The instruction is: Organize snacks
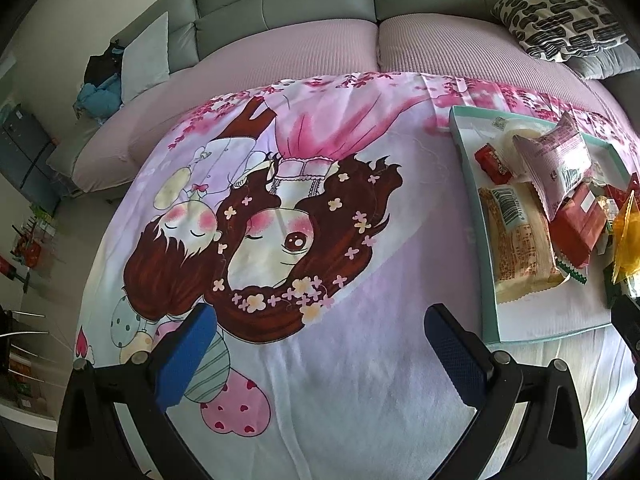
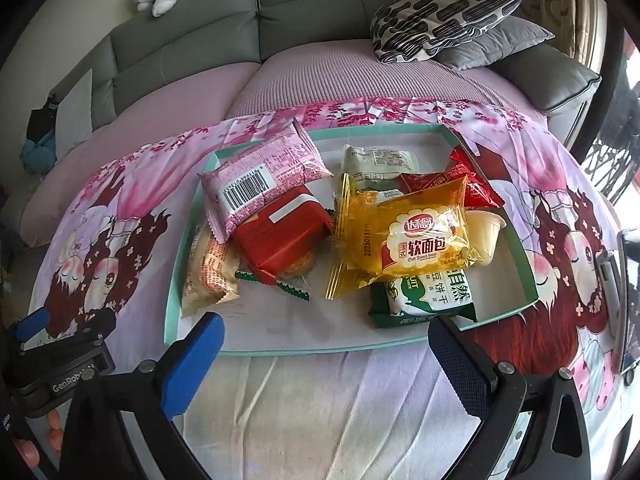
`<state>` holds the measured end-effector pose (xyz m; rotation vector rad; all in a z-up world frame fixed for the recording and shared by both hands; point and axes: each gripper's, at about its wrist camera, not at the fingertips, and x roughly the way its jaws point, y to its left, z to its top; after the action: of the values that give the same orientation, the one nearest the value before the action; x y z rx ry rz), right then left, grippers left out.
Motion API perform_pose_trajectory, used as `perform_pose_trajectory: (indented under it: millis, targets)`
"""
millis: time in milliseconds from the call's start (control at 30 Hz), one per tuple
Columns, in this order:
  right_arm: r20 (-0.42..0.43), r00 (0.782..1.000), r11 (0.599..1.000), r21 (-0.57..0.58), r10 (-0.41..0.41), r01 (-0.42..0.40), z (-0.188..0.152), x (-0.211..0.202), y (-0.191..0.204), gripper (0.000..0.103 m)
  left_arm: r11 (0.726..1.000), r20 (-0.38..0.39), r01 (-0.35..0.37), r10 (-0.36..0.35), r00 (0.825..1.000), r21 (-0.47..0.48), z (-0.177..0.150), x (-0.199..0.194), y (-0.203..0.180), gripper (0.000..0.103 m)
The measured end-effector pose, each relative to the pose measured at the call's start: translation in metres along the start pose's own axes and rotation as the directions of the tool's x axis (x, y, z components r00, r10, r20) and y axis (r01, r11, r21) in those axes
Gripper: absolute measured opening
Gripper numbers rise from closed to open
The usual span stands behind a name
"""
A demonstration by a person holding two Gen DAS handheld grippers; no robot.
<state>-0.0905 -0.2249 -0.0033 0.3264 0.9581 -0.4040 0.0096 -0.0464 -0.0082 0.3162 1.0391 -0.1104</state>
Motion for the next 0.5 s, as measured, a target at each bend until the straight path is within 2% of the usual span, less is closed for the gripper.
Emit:
perform_pose_trajectory:
  millis: [500]
  targets:
    - [-0.007, 1.0, 1.0, -0.001, -0.003, 0.003, -0.0012, 0.0028, 0.0, 0.103, 1.0, -0.01, 0.01, -0.01, 1.0, 0.005, -0.0006, 0.0021, -0.0015, 0.103]
